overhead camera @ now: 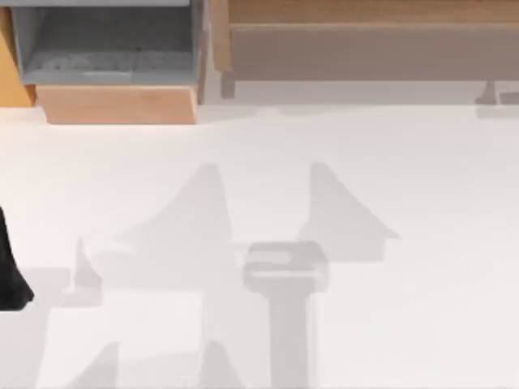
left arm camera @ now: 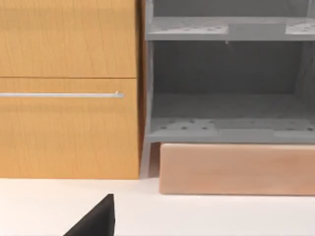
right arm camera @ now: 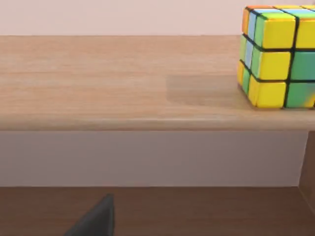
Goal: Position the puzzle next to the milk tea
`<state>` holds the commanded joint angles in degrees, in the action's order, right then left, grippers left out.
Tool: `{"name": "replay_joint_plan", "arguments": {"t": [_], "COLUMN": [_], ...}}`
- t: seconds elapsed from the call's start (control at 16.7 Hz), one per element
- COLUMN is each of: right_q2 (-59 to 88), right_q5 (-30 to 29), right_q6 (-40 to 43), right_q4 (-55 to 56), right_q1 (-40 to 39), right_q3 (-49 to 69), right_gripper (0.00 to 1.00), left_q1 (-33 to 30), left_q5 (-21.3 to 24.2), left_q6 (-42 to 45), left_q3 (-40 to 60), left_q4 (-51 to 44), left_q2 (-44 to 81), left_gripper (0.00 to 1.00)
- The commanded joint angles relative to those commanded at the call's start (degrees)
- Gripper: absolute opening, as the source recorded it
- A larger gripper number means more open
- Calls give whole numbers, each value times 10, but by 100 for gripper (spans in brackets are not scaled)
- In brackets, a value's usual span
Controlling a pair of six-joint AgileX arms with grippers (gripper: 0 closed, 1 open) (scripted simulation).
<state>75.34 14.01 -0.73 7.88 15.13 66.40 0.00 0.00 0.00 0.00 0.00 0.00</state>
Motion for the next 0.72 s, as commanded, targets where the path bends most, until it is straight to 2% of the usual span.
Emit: {"name": "replay_joint_plan", "arguments": {"t": [0.36,0.72], "right_q2": [192,215], "right_q5": [37,45], "right_q6": [-2,-2], "right_q4": [23,27], "right_q1": [42,49], "right_q3": [180,202], "right_gripper": [100,100], "left_q1": [0,0], "left_q5": [0,0], "left_q6": [0,0], "left_q3": [0,0], "left_q4": [0,0], "left_q2": [0,0], "left_gripper": [100,100]}}
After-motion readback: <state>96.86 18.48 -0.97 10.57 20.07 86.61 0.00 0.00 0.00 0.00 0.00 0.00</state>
